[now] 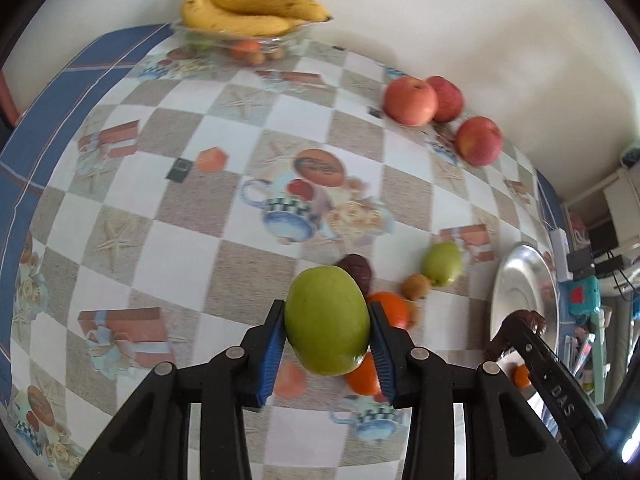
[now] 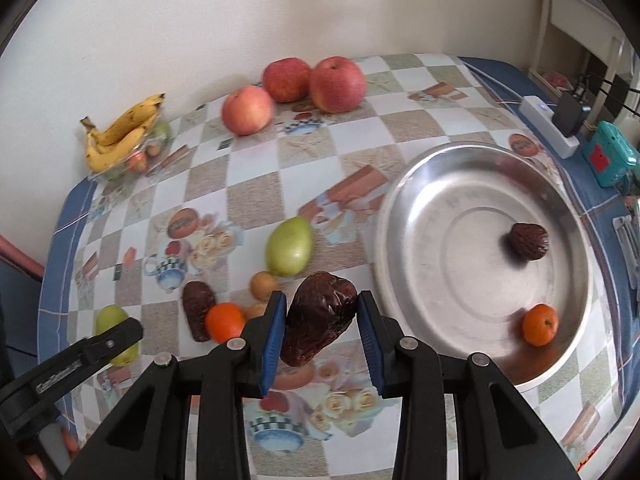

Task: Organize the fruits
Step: 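Lower both fruits into the steel bowl and open both tools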

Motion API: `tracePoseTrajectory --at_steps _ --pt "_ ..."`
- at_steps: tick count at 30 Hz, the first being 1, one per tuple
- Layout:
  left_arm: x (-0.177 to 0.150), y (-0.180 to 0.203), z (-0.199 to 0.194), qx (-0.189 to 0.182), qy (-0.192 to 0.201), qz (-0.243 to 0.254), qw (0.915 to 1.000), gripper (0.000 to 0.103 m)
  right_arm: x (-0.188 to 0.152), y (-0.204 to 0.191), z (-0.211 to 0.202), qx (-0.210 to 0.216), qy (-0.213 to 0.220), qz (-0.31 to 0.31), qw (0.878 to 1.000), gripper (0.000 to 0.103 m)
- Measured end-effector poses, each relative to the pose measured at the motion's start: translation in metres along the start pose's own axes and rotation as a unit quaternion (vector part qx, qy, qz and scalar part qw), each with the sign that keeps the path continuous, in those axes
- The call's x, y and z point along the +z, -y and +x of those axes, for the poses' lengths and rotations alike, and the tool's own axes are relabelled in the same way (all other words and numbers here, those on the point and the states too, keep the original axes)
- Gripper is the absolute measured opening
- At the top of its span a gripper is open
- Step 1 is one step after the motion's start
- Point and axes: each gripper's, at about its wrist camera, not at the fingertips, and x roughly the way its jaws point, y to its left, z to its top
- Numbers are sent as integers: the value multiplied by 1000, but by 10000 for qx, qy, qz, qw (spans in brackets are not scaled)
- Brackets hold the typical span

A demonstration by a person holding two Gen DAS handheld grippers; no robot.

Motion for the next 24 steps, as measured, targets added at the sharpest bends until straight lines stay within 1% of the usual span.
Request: tracePoseTrajectory --at_steps 4,6,7,11,16,18,24 --pt "-7 24 8 -35 -31 242 9997 42 4 20 -3 -176 70 125 9997 38" --pt "-11 37 10 -100 -64 354 9993 42 5 33 -4 -232 84 244 9994 38" --pt "-14 45 11 -235 -25 369 9990 42 7 41 -5 -263 95 327 9991 38" --pt "-25 74 17 -302 0 683 9972 42 11 69 -9 -436 128 552 9974 38" --pt "-41 116 32 -421 -6 1190 9920 42 16 107 -14 -676 180 837 9940 38" --pt "-47 132 38 -444 8 1375 9895 42 17 122 -16 -697 172 990 9925 38" --pt "-60 169 44 -684 146 1758 9819 42 18 150 -23 -849 285 1153 9893 38"
